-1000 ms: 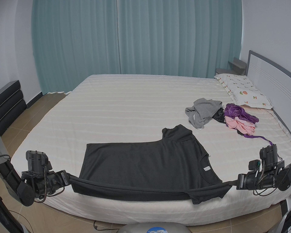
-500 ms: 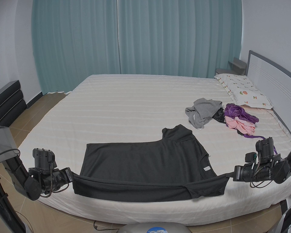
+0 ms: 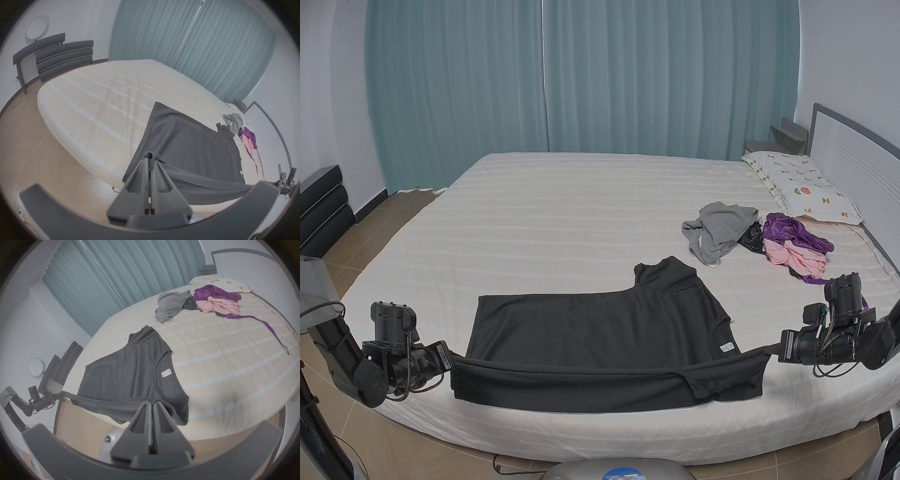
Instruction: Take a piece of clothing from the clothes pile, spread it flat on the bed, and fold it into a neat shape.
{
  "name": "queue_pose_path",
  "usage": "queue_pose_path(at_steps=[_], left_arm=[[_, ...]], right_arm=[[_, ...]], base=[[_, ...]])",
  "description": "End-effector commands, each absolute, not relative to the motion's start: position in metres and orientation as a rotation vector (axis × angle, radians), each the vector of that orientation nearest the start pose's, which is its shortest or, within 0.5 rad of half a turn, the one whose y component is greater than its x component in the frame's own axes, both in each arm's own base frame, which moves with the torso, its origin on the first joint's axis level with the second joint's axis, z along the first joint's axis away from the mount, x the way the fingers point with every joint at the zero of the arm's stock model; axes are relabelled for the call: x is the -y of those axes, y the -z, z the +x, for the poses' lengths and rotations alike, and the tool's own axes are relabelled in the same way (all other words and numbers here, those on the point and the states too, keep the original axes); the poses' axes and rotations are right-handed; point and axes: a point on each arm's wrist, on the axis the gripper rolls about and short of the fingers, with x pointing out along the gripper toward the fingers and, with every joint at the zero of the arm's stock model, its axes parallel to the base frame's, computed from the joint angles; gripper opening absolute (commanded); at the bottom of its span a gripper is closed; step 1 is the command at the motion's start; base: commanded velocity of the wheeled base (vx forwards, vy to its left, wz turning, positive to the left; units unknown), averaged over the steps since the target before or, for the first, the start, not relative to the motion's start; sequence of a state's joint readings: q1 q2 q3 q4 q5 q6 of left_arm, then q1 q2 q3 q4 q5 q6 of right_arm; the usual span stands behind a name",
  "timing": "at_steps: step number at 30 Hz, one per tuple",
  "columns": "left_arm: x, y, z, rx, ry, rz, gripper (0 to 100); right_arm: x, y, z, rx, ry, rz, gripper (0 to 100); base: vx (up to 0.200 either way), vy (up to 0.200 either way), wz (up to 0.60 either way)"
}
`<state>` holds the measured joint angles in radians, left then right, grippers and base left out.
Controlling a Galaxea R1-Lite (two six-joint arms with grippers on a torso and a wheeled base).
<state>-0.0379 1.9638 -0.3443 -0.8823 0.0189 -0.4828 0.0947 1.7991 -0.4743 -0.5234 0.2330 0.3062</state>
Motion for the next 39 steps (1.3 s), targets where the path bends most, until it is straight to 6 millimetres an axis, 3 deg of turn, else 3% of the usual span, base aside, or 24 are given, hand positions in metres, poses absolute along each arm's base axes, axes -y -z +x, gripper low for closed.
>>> queue_pose_path(at_steps=[1,6,11,18,33,36,39], left_arm=[[0.009,-0.044,0.240,-0.708,-0.152,-0.434,0],[0.008,-0.049,0.219,-0.708,-0.154,-0.426,0],[0.006,-0.057,0.208,-0.683,-0.151,-0.411,0],[0.006,-0.062,0.204,-0.663,-0.140,-0.405,0],[0.008,-0.037,0.185,-0.817,-0.127,-0.314,0],[0.008,-0.032,0.188,-0.840,-0.133,-0.311,0],[0.009,-0.028,0.206,-0.837,-0.133,-0.313,0]], right_arm=[[-0.026,-0.075,0.226,-0.836,-0.191,0.345,0],[-0.021,-0.083,0.195,-0.811,-0.198,0.354,0],[-0.019,-0.083,0.181,-0.806,-0.198,0.349,0],[-0.019,-0.093,0.185,-0.750,-0.206,0.354,0],[-0.019,-0.063,0.161,-0.915,-0.202,0.305,0],[-0.020,-0.063,0.166,-0.908,-0.205,0.306,0],[-0.022,-0.068,0.184,-0.883,-0.209,0.308,0]], base=[[0.000,0.000,0.00],[0.000,0.000,0.00],[0.000,0.000,0.00],[0.000,0.000,0.00],[0.000,0.000,0.00],[0.000,0.000,0.00],[0.000,0.000,0.00]])
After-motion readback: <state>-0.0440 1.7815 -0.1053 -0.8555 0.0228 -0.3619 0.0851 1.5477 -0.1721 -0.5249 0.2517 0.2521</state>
